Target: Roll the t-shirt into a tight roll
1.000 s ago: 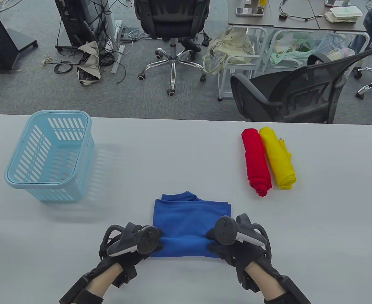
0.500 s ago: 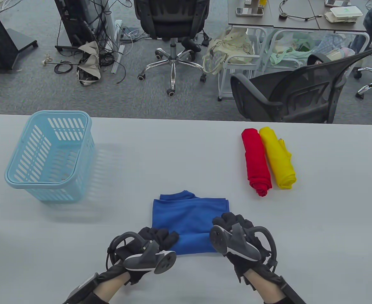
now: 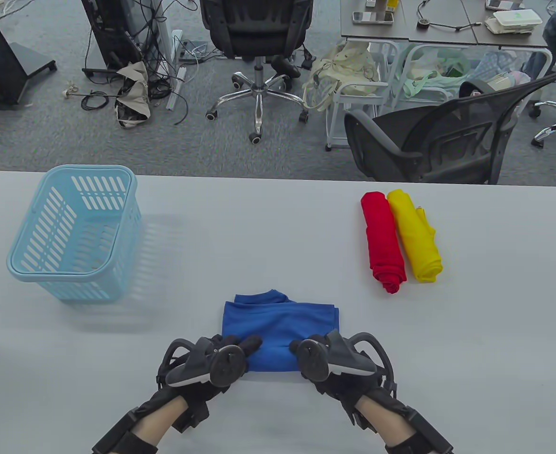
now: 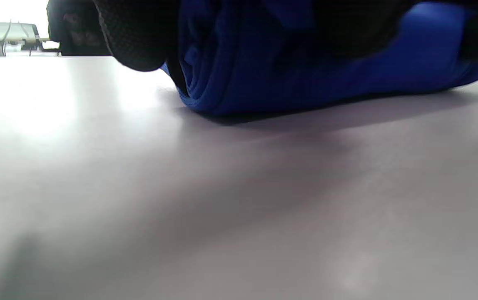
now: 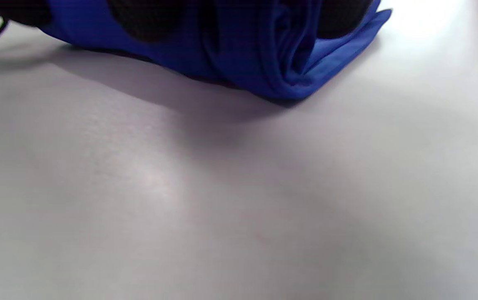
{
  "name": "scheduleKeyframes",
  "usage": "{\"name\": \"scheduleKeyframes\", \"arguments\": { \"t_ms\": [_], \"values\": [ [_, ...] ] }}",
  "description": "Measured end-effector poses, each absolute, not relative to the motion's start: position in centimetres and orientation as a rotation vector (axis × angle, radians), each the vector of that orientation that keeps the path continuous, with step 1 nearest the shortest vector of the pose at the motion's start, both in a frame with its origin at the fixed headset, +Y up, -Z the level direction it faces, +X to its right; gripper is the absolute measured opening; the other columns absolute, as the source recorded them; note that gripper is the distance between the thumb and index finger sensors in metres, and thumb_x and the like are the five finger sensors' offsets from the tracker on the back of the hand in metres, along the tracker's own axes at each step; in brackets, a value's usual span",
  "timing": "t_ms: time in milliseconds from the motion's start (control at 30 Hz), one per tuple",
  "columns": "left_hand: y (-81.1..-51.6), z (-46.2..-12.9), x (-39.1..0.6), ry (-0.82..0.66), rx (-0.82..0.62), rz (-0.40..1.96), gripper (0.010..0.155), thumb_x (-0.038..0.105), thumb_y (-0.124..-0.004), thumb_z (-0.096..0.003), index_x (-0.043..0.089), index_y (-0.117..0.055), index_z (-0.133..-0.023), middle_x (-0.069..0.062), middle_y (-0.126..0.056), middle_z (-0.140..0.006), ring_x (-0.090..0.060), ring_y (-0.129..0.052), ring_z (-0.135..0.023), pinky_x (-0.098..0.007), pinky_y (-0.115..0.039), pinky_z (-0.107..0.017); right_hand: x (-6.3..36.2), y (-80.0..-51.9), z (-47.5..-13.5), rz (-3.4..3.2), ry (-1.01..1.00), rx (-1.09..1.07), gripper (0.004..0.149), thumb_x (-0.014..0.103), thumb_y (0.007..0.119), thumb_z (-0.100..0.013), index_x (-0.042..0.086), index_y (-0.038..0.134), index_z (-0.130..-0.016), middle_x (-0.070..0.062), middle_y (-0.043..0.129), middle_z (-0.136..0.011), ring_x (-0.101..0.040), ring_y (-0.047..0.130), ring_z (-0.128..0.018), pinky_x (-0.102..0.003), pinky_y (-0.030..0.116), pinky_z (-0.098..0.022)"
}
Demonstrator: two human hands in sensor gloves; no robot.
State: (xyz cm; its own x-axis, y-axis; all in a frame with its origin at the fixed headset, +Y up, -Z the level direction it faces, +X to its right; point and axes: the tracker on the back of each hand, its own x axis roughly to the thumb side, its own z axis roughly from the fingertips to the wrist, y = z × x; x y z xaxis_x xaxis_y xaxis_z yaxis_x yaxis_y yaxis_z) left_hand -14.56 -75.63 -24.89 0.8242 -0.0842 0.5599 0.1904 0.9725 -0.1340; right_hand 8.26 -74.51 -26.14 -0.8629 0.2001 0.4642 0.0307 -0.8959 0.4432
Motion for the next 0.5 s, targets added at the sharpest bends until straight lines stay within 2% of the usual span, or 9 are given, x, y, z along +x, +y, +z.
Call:
{"name": "scheduleKeyframes", "arguments": {
  "t_ms": [67, 100, 200, 267, 300, 333, 433, 500],
  "values": [
    [-75.9, -24.7, -14.0, -0.590, -0.166, -0.265, 0.070, 0.059, -0.063, -0.0480, 0.036, -0.042, -0.111, -0.017, -0.050, -0.117, -0.037, -0.066, -0.100, -0.057, -0.061, -0.075, 8.8, -74.8, -26.6, 2.726, 0.746, 0.754, 0.059, 0.038, 0.064, -0.063, 0.023, 0.044, -0.117, -0.015, 0.063, -0.110, -0.036, 0.076, -0.090, -0.051, 0.065, -0.065],
    [-76.0, -24.7, -13.8, -0.592, -0.151, -0.301, 0.068, 0.058, -0.063, -0.0481, 0.035, -0.045, -0.110, -0.016, -0.050, -0.116, -0.035, -0.065, -0.100, -0.056, -0.061, -0.075, 9.0, -74.8, -26.7, 2.695, 0.763, 0.748, 0.059, 0.039, 0.062, -0.063, 0.022, 0.044, -0.117, -0.015, 0.064, -0.109, -0.036, 0.077, -0.088, -0.051, 0.066, -0.064],
    [-75.8, -24.9, -13.4, -0.611, -0.142, -0.292, 0.061, 0.052, -0.063, -0.0504, 0.031, -0.053, -0.107, -0.004, -0.070, -0.105, -0.025, -0.081, -0.090, -0.052, -0.069, -0.073, 9.0, -74.7, -26.6, 2.716, 0.757, 0.727, 0.059, 0.039, 0.061, -0.064, 0.021, 0.043, -0.118, -0.015, 0.064, -0.109, -0.036, 0.078, -0.088, -0.050, 0.066, -0.064],
    [-75.5, -25.3, -13.9, -0.612, -0.194, -0.156, 0.060, 0.050, -0.065, -0.0498, 0.025, -0.061, -0.104, -0.001, -0.084, -0.093, -0.021, -0.092, -0.078, -0.049, -0.078, -0.067, 8.5, -74.3, -25.9, 2.872, 0.640, 0.687, 0.062, 0.039, 0.063, -0.065, 0.023, 0.036, -0.119, -0.018, 0.049, -0.116, -0.040, 0.065, -0.099, -0.055, 0.059, -0.069],
    [-75.4, -25.6, -14.1, -0.612, -0.227, -0.097, 0.060, 0.049, -0.065, -0.0498, 0.022, -0.063, -0.103, -0.002, -0.087, -0.089, -0.020, -0.094, -0.073, -0.048, -0.080, -0.065, 8.2, -74.1, -25.6, 2.950, 0.568, 0.679, 0.072, 0.040, 0.067, -0.064, 0.027, 0.023, -0.119, -0.019, 0.037, -0.119, -0.042, 0.055, -0.104, -0.057, 0.053, -0.072],
    [-75.3, -25.9, -14.6, -0.599, -0.271, 0.002, 0.061, 0.049, -0.065, -0.0496, 0.019, -0.065, -0.103, -0.003, -0.089, -0.086, -0.020, -0.096, -0.069, -0.047, -0.082, -0.062, 7.7, -73.8, -25.2, 3.064, 0.503, 0.738, 0.078, 0.041, 0.071, -0.062, 0.029, 0.018, -0.118, -0.019, 0.027, -0.120, -0.043, 0.047, -0.107, -0.060, 0.047, -0.074],
    [-75.3, -26.9, -15.7, -0.572, -0.380, 0.172, 0.060, 0.047, -0.063, -0.0508, 0.014, -0.067, -0.102, -0.003, -0.094, -0.080, -0.019, -0.099, -0.061, -0.046, -0.085, -0.058, 6.5, -74.1, -24.4, 3.204, 0.444, 0.852, 0.083, 0.043, 0.075, -0.060, 0.032, 0.016, -0.117, -0.014, 0.022, -0.121, -0.044, 0.035, -0.112, -0.063, 0.038, -0.076],
    [-75.4, -27.3, -16.4, -0.548, -0.414, 0.255, 0.060, 0.045, -0.060, -0.0528, 0.013, -0.065, -0.103, -0.004, -0.096, -0.078, -0.019, -0.100, -0.058, -0.046, -0.085, -0.056, 6.0, -75.1, -24.2, 3.220, 0.498, 0.863, 0.082, 0.045, 0.073, -0.060, 0.030, 0.017, -0.118, -0.013, 0.028, -0.121, -0.043, 0.040, -0.111, -0.062, 0.041, -0.076]
  ]
}}
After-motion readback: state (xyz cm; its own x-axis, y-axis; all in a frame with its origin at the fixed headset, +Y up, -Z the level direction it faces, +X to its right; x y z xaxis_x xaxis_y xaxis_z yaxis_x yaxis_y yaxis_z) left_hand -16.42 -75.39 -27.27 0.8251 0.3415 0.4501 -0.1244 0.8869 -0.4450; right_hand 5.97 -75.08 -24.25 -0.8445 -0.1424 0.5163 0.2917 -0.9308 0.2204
